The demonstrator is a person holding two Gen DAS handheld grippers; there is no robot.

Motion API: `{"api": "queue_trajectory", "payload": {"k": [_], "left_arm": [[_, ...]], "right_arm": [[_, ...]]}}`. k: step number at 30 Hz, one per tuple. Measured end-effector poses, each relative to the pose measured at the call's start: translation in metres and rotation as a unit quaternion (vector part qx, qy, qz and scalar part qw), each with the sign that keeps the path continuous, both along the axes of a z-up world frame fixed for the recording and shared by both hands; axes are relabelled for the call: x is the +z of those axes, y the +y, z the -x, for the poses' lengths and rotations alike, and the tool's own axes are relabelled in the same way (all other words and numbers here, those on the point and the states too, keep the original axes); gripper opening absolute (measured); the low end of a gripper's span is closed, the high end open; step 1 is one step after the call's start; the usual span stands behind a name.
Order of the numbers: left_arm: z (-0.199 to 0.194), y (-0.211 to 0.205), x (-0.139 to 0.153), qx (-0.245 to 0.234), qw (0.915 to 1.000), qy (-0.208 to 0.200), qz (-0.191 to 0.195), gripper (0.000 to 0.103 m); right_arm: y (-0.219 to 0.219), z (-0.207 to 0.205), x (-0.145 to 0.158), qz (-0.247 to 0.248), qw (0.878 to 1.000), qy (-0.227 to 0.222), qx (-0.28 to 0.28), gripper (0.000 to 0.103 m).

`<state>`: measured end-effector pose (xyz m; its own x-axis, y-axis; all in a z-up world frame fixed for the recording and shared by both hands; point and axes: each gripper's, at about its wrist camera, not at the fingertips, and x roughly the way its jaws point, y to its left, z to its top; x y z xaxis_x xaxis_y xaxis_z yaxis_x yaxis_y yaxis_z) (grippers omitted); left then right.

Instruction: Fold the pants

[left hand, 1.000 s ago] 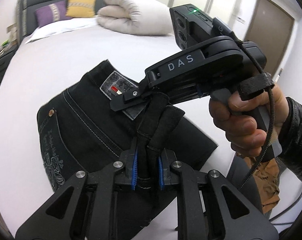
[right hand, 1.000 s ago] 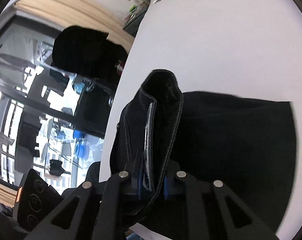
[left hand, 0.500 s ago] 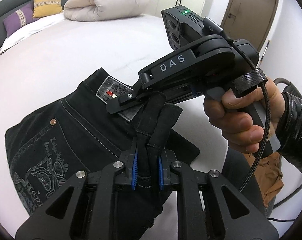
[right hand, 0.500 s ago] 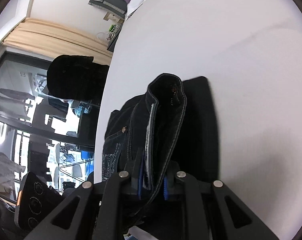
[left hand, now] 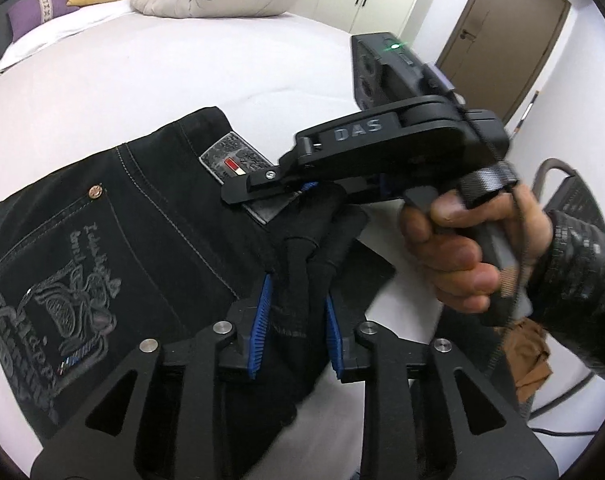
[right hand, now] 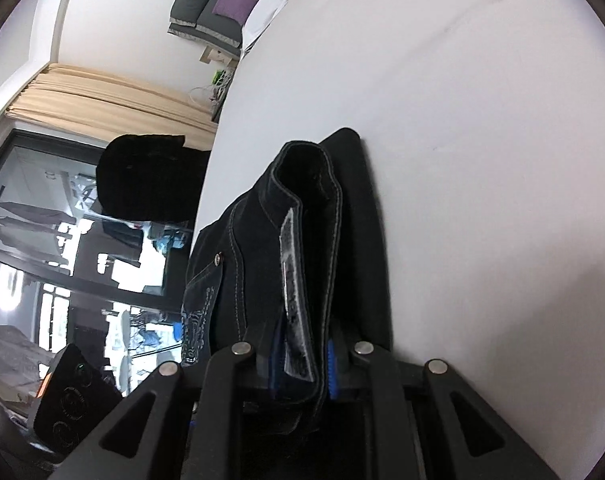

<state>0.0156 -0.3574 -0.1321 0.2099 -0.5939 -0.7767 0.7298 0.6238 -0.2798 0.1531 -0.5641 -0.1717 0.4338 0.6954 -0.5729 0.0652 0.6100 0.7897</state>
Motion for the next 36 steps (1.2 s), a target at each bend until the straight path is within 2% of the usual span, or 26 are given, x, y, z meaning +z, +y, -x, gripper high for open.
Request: {"api": "queue_trajectory", "payload": {"k": [4,8,13,15,19,21,23,24,26,29,31,32,33,36], "left_arm": [[0.000,0.023,0.008,0.007,0.9997,0.011,0.022,0.025],[-0.028,0.069,0.033,0.056,0.9976,0.011,0.040,0.025],[-0.061,0.101,0.023,0.135,0.9906,0.021,0.006,0.025],[-0.072,0.107,0.021,0.154,0.9878,0.024,-0.009,0.025],[-0.086,0.111,0.006,0.159,0.9855,0.044,-0.040,0.025],[-0.088,0.109,0.002,0.158,0.9856,0.040,-0.046,0.025],[-0.090,0.110,0.002,0.160,0.9852,0.040,-0.049,0.025],[-0.092,0.110,0.001,0.161,0.9849,0.042,-0.048,0.025],[-0.098,0.114,0.000,0.162,0.9847,0.046,-0.046,0.025],[-0.103,0.118,0.000,0.161,0.9847,0.047,-0.046,0.025],[-0.096,0.112,0.002,0.160,0.9850,0.045,-0.048,0.025],[-0.095,0.111,0.002,0.160,0.9849,0.046,-0.048,0.025],[-0.095,0.112,0.003,0.160,0.9847,0.048,-0.048,0.025],[-0.096,0.116,0.005,0.159,0.9849,0.050,-0.046,0.025]], "right_arm": [[0.002,0.003,0.004,0.018,1.000,0.004,-0.010,0.017],[-0.003,0.011,0.002,0.008,1.000,0.003,-0.022,0.015],[-0.009,0.020,-0.001,-0.017,1.000,-0.006,-0.025,0.018],[-0.014,0.026,0.007,-0.004,0.999,-0.003,-0.038,0.027],[-0.030,0.047,0.036,0.059,0.995,-0.006,-0.086,0.033],[-0.028,0.054,0.055,0.043,0.995,-0.029,-0.083,0.032],[-0.016,0.055,0.072,0.048,0.995,-0.051,-0.066,0.029],[-0.007,0.053,0.079,0.049,0.996,-0.058,-0.053,0.024],[0.014,0.049,0.084,0.060,0.996,-0.064,-0.025,0.020],[0.037,0.036,0.072,0.086,0.995,-0.042,0.005,0.019],[0.044,0.038,0.053,0.102,0.995,-0.014,0.015,0.019],[0.047,0.040,0.045,0.121,0.992,-0.002,0.019,0.017],[0.046,0.043,0.040,0.129,0.992,-0.001,0.020,0.008],[0.034,0.061,0.033,0.103,0.995,-0.004,0.003,0.004]]}}
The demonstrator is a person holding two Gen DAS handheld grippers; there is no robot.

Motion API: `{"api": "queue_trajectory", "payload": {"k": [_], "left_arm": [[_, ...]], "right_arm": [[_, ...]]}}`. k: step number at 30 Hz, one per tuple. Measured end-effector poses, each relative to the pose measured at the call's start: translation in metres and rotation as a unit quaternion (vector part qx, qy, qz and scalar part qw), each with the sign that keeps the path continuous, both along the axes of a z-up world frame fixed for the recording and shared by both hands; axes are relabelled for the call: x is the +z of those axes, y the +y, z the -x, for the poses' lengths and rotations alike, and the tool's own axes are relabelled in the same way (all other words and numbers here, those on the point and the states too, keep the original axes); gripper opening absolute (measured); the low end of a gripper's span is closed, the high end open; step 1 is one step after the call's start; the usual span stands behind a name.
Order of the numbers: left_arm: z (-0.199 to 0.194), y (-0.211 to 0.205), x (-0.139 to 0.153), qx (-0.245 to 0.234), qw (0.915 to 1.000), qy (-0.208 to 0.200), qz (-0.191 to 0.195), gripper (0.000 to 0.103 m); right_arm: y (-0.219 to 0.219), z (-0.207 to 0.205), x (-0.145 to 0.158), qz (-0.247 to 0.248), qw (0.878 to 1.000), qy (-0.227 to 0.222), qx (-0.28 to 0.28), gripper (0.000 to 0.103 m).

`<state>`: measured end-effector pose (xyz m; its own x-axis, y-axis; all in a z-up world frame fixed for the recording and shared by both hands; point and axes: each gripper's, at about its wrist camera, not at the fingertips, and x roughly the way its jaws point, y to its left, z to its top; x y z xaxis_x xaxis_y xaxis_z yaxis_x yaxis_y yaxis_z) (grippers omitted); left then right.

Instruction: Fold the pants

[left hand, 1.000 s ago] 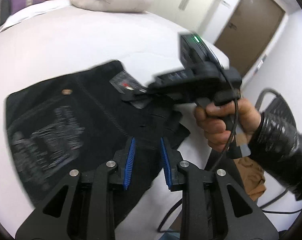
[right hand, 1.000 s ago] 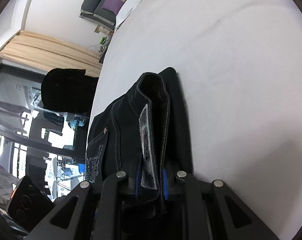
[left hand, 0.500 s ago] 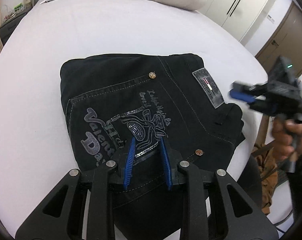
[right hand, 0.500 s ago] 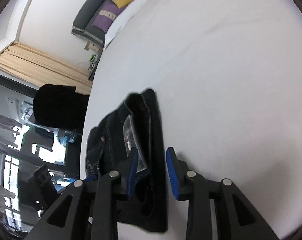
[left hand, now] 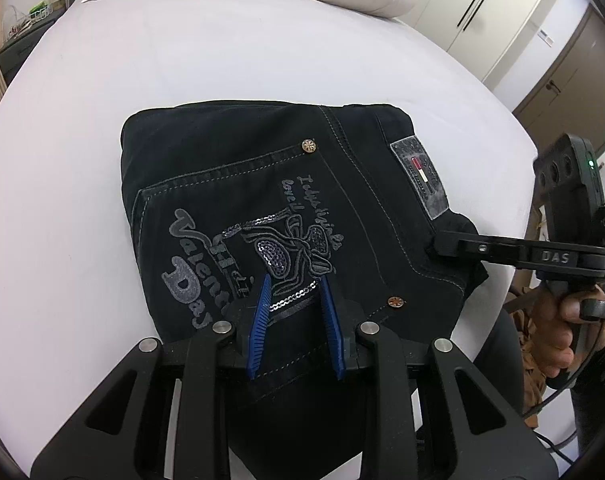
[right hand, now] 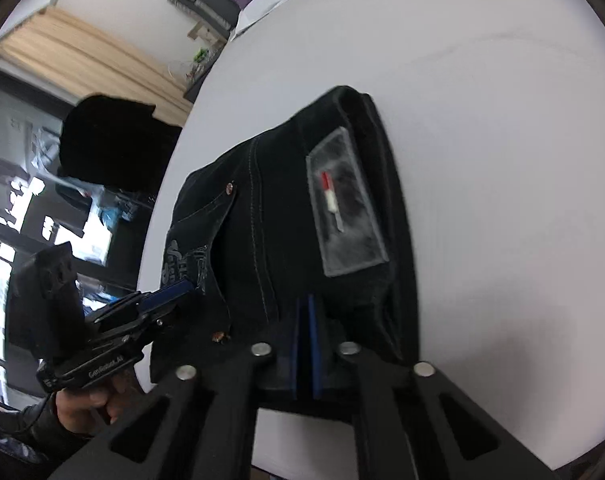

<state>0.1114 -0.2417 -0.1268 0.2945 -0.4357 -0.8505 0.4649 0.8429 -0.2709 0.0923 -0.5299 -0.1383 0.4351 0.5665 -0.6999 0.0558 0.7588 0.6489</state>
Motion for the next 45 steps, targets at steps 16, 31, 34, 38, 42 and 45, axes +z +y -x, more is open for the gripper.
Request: {"api": "queue_trajectory", "payload": {"k": [16,31,34,38,42,45], "left_arm": [[-0.016,0.084,0.018,0.094,0.9919,0.025,0.082,0.072],[-0.058,0.080,-0.039,0.092,0.9591,0.174,0.204,0.068],[-0.066,0.084,-0.047,0.092,0.9523,0.191,0.219,0.047],[-0.072,0.098,-0.050,0.095,0.9391,0.208,0.257,0.032],[-0.073,0.107,-0.041,0.091,0.9325,0.206,0.283,0.022],[-0.078,0.125,-0.021,0.091,0.9296,0.189,0.303,0.020]], "right_arm": [[-0.041,-0.013,0.032,0.039,0.999,-0.013,-0.032,0.058],[-0.041,-0.064,-0.024,-0.060,0.996,0.062,-0.008,0.050],[-0.038,-0.060,-0.030,-0.071,0.996,0.060,-0.007,0.037],[-0.038,-0.053,-0.025,-0.077,0.996,0.044,-0.008,0.025],[-0.026,-0.053,0.001,-0.069,0.998,0.012,-0.007,0.020],[-0.010,-0.062,0.025,-0.062,0.998,-0.010,0.006,0.020]]}}
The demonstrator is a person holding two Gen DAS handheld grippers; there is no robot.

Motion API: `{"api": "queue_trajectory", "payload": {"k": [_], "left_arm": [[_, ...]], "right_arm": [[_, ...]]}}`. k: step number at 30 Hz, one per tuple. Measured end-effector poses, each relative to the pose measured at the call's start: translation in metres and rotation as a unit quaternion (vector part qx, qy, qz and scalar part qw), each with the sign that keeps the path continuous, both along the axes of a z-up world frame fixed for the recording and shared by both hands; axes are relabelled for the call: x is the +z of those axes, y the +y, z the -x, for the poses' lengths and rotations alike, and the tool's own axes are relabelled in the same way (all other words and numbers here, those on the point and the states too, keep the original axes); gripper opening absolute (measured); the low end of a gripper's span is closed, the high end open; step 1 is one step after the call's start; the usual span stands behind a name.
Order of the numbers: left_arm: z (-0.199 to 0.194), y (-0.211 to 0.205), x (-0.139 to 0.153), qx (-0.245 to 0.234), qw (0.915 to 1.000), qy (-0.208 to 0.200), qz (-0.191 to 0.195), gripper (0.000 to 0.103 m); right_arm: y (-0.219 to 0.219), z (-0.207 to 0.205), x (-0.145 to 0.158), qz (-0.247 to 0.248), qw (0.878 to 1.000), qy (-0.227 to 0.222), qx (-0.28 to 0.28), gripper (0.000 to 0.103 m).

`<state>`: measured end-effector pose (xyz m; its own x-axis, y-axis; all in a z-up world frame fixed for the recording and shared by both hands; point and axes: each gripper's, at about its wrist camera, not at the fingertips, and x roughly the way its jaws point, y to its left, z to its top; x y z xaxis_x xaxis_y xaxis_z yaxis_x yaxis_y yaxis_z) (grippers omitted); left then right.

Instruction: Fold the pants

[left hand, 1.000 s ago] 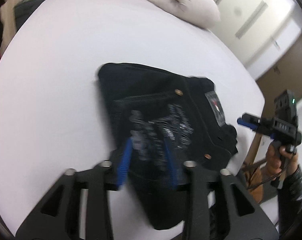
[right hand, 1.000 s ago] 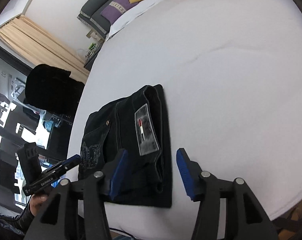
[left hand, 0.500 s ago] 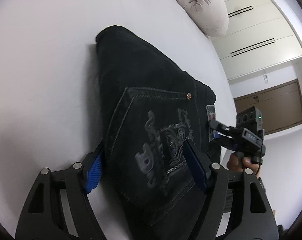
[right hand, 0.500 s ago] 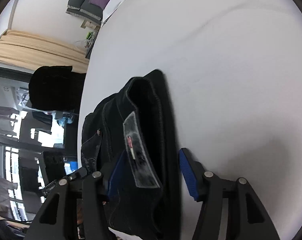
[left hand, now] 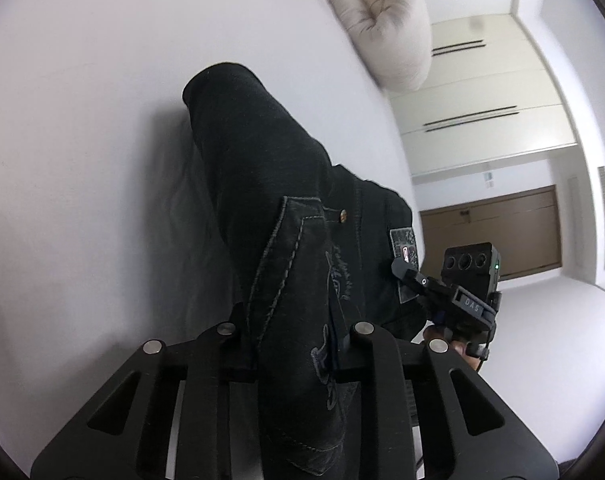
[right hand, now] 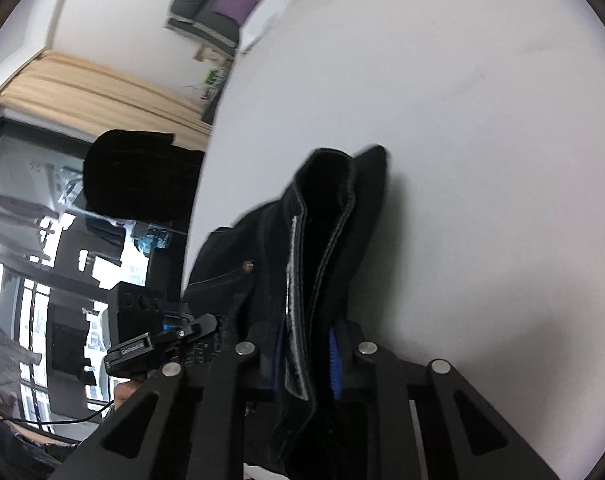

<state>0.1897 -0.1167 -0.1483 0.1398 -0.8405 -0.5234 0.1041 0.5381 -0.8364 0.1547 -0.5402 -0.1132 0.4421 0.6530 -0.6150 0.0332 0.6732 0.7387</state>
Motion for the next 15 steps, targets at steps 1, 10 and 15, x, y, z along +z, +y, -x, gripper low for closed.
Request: {"api": "queue_trajectory", "payload": {"k": [1,10,15], "left_arm": [[-0.003,0.007,0.006,0.004,1.0000,-0.006,0.001,0.020],[-0.083,0.106,0.074,0.031,0.9938,-0.090,-0.057,0.021],[-0.135,0.160,0.066,0.048,0.9916,-0.088,-0.082,0.021]], "right_arm": [[0.005,-0.005,0.006,-0.002,1.000,-0.005,0.004,0.020],[0.089,-0.113,0.040,-0.016,0.998,-0.035,0.047,0.019],[0.125,-0.177,0.026,-0.026,0.998,-0.025,0.056,0.019]]}}
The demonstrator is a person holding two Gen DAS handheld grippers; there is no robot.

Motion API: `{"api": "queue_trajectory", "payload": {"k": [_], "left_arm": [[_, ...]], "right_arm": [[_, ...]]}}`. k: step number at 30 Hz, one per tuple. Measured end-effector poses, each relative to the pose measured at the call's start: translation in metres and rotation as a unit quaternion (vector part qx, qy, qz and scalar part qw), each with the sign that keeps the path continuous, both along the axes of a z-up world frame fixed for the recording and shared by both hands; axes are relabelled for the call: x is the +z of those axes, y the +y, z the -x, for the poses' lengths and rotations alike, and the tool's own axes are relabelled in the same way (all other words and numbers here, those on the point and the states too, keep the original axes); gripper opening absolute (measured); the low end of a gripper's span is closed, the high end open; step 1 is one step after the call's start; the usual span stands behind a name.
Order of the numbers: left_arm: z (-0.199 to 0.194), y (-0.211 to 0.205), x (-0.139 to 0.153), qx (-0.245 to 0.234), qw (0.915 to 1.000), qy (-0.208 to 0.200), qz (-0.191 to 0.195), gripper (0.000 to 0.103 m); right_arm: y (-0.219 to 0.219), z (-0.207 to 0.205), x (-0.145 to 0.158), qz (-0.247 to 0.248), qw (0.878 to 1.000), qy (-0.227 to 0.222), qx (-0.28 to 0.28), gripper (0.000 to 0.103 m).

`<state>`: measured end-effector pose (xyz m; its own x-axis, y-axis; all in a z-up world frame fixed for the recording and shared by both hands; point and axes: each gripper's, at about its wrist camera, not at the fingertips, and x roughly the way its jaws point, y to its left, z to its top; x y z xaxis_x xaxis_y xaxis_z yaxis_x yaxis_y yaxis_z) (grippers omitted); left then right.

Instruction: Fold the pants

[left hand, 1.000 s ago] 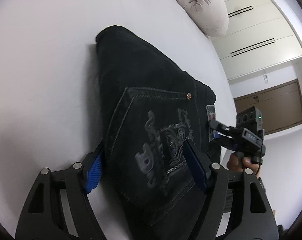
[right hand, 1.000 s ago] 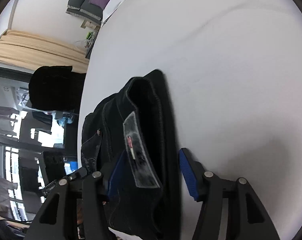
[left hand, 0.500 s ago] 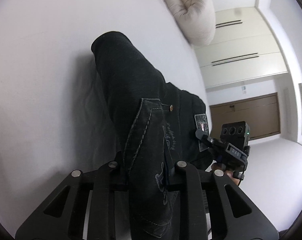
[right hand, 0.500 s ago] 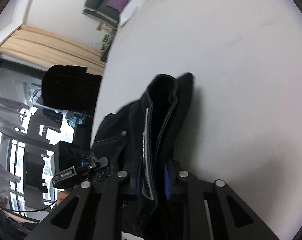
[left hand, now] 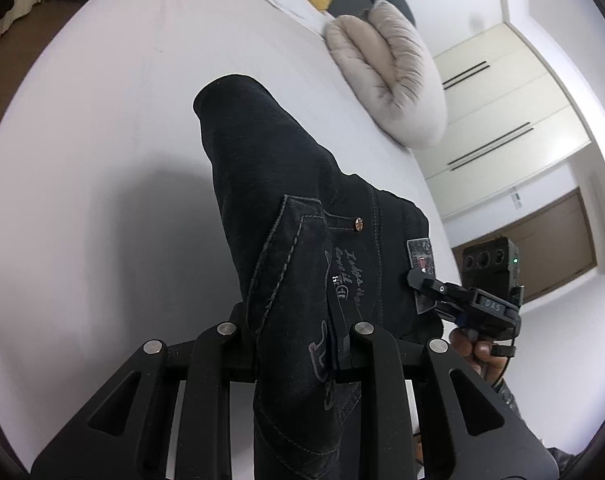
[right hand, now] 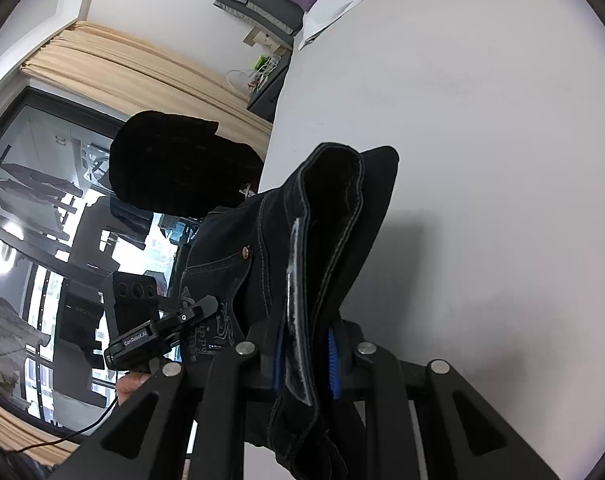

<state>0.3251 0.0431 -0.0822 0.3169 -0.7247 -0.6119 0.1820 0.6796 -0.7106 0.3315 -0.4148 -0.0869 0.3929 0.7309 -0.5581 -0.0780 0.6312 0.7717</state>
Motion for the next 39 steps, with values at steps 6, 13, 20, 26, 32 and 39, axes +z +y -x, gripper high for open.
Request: {"api": "queue_trajectory", "payload": {"k": [6,13,20,26,32,39], "left_arm": [[-0.034,0.047,-0.056,0.010,0.9991,0.040,-0.004,0.021],[-0.024,0.064,-0.096,0.020,0.9983,0.051,0.021,0.031],[-0.014,0.034,-0.090,0.044,0.9983,0.033,-0.016,0.038],[0.056,0.032,-0.019,0.092,0.9728,-0.091,-0.192,0.055],[0.184,0.001,0.101,0.196,0.8615,-0.340,-0.323,0.103],[0.278,-0.028,0.165,0.248,0.8261,-0.384,-0.329,0.103]], "right_arm": [[0.014,-0.037,-0.049,0.001,0.999,0.051,-0.001,0.019],[-0.005,-0.027,-0.095,-0.051,0.995,0.075,-0.030,0.034],[-0.033,0.008,-0.086,-0.051,0.992,0.065,-0.090,0.042],[-0.041,0.064,-0.047,0.021,0.991,0.024,-0.128,0.045],[-0.017,0.122,0.041,0.123,0.974,-0.100,-0.161,0.063],[0.031,0.208,0.163,0.232,0.898,-0.303,-0.220,0.103]]}}
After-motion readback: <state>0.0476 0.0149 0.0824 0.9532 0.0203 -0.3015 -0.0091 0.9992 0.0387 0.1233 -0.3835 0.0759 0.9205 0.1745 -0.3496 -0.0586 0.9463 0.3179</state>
